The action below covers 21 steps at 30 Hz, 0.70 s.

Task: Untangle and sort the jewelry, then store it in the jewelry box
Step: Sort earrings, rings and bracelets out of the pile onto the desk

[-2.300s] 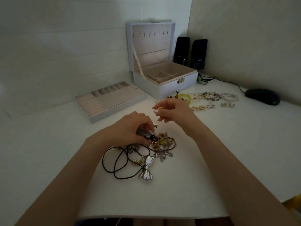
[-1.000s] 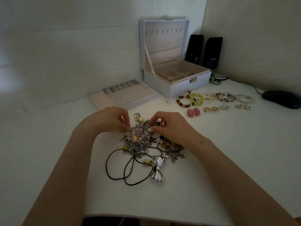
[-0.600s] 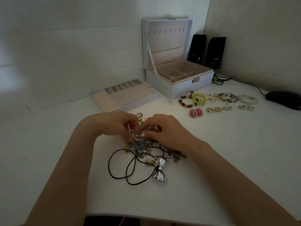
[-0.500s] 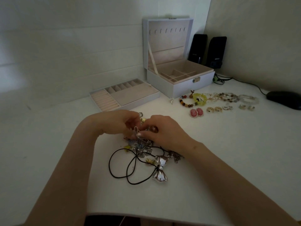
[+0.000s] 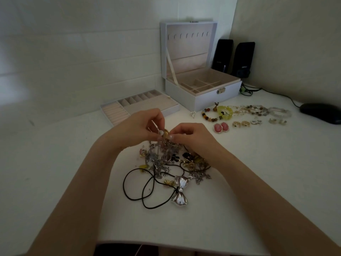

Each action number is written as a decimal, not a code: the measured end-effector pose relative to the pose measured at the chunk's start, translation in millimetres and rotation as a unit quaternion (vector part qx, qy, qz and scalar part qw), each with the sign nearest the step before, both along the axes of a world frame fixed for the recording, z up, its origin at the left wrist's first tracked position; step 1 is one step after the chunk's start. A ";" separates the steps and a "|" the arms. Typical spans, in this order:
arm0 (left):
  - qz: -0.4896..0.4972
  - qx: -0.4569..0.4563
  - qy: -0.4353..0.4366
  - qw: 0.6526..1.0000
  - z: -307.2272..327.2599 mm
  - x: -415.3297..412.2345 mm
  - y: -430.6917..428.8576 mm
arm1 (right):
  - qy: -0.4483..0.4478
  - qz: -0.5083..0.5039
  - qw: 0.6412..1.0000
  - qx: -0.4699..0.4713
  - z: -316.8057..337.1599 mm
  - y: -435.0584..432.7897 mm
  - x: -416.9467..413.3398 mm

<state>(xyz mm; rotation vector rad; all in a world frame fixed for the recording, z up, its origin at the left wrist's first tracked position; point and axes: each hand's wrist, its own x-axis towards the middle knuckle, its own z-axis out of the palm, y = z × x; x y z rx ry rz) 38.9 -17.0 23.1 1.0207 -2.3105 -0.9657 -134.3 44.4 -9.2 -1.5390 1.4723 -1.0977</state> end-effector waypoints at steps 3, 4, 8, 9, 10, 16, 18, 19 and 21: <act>0.008 -0.016 0.018 1.000 0.4 -3.5 2.6 | 0.023 -0.025 0.999 -0.020 -1.1 -0.6 3.4; 0.008 -0.018 0.022 1.000 0.3 -4.6 3.6 | 0.035 -0.036 0.998 -0.028 -2.2 -1.0 5.0; -0.004 -0.033 0.025 0.999 -0.7 -8.3 6.1 | 0.058 -0.060 0.995 -0.058 -2.9 0.4 8.4; 0.002 -0.028 0.027 0.999 -1.6 -8.2 5.1 | 0.057 -0.062 0.994 -0.065 -2.0 0.8 7.9; 0.012 -0.017 0.030 0.999 -2.3 -7.8 4.1 | 0.055 -0.067 0.994 -0.071 -1.8 0.6 6.7; -0.002 0.068 0.021 0.997 0.6 -4.0 3.8 | 0.039 -0.108 0.986 -0.117 -3.9 -1.7 -1.1; -0.003 0.070 0.018 0.997 1.8 -4.6 5.5 | 0.035 -0.115 0.983 -0.136 -4.8 -1.3 -1.8; 0.006 0.065 0.026 0.998 1.4 -5.3 5.4 | 0.033 -0.118 0.982 -0.147 -4.9 -1.1 -1.9; 0.026 0.070 0.046 0.996 0.6 -7.0 4.9 | 0.024 -0.122 0.978 -0.165 -5.2 -1.1 -1.2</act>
